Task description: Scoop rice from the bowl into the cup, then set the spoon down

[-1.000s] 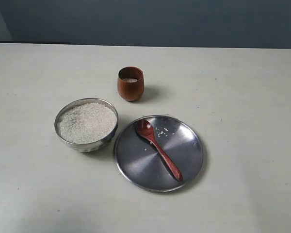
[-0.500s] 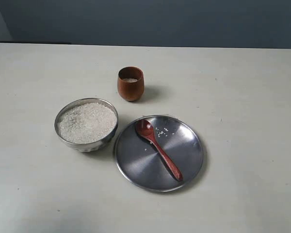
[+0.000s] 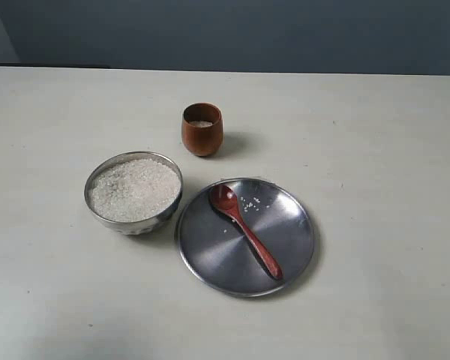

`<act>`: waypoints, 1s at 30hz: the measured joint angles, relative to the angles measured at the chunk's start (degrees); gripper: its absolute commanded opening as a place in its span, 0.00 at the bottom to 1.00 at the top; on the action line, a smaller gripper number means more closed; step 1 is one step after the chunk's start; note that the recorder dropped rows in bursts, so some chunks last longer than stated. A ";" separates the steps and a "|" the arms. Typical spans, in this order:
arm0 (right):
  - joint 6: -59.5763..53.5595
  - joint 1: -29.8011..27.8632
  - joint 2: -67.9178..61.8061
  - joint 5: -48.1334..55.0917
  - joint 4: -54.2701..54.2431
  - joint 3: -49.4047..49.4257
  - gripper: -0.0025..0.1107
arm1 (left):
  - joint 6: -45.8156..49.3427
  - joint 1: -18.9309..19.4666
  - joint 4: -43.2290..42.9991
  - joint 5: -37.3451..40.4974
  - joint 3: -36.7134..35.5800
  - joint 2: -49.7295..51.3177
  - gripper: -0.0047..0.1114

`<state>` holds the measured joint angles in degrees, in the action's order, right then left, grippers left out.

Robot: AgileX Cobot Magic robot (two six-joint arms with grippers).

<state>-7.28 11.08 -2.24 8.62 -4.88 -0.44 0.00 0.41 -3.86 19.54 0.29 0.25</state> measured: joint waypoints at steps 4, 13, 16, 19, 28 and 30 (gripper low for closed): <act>0.83 0.00 0.00 3.88 0.19 0.00 0.03 | 0.00 0.00 0.00 0.00 0.00 0.00 0.04; 6.02 0.00 0.00 9.56 5.34 0.00 0.03 | 0.00 0.00 0.00 0.00 0.00 0.00 0.04; 6.02 0.00 0.00 9.78 5.70 0.00 0.03 | 0.00 0.00 0.00 0.00 0.00 0.00 0.04; 6.02 -0.95 0.00 9.78 5.78 0.00 0.03 | 0.00 0.00 0.00 0.00 0.00 0.00 0.04; 6.02 -10.56 0.00 9.78 5.91 0.00 0.03 | 0.00 0.00 0.00 0.00 0.00 0.00 0.04; 6.02 -13.00 0.00 9.78 5.79 0.00 0.03 | 0.00 0.00 0.00 0.00 0.00 0.00 0.04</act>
<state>-1.26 -1.93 -2.24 18.40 0.92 -0.44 0.00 0.41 -3.86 19.54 0.29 0.25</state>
